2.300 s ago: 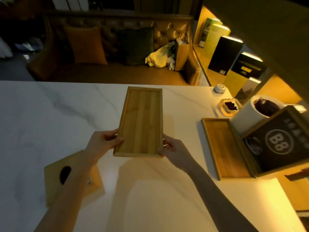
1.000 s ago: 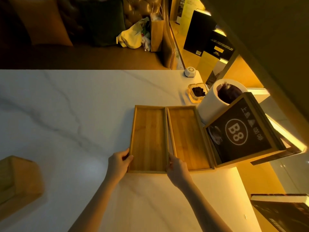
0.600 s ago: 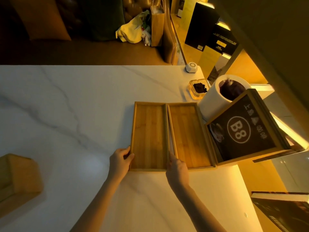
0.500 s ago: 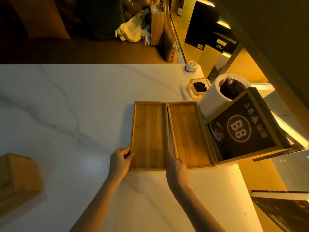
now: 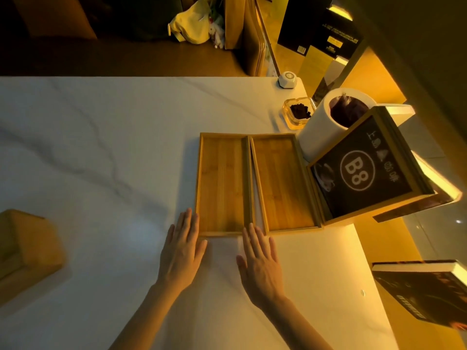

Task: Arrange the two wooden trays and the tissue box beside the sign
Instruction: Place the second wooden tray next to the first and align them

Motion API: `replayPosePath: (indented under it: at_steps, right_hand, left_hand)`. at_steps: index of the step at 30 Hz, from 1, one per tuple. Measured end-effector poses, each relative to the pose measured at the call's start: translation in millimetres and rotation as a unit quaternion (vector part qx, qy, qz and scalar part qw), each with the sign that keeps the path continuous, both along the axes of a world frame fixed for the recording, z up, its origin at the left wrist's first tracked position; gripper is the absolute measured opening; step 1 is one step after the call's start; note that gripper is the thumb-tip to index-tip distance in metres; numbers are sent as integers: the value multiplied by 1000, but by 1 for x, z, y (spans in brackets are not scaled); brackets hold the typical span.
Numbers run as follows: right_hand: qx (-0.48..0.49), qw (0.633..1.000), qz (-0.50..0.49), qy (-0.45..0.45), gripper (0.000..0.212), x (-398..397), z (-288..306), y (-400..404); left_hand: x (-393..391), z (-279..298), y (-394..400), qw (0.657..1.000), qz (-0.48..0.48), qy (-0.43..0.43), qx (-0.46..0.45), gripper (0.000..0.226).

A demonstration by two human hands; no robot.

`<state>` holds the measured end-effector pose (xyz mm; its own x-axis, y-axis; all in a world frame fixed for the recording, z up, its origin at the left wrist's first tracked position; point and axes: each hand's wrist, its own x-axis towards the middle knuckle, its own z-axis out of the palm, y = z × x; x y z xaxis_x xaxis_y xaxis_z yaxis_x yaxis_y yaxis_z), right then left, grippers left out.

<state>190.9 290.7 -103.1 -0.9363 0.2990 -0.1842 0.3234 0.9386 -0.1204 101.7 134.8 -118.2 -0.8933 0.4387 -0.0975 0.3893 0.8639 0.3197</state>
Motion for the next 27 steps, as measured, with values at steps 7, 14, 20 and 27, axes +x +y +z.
replayPosePath:
  at_steps: [7,14,20,27]
  right_hand:
    - [5,1000,0,-26,61,12,-7,0]
    - [5,1000,-13,-12,60,13,-11,2]
    - [2,1000,-11,-16,60,16,-14,11]
    - [-3,1000,-2,-11,60,19,-16,19]
  left_hand:
    - [16,-8,0,999,-5,-27,-31,74]
    - [19,-7,1,1000,-13,-22,-16,77]
    - [23,-6,6,999,-20,-33,-1,77]
    - [28,-6,11,999,-24,-37,-17,70]
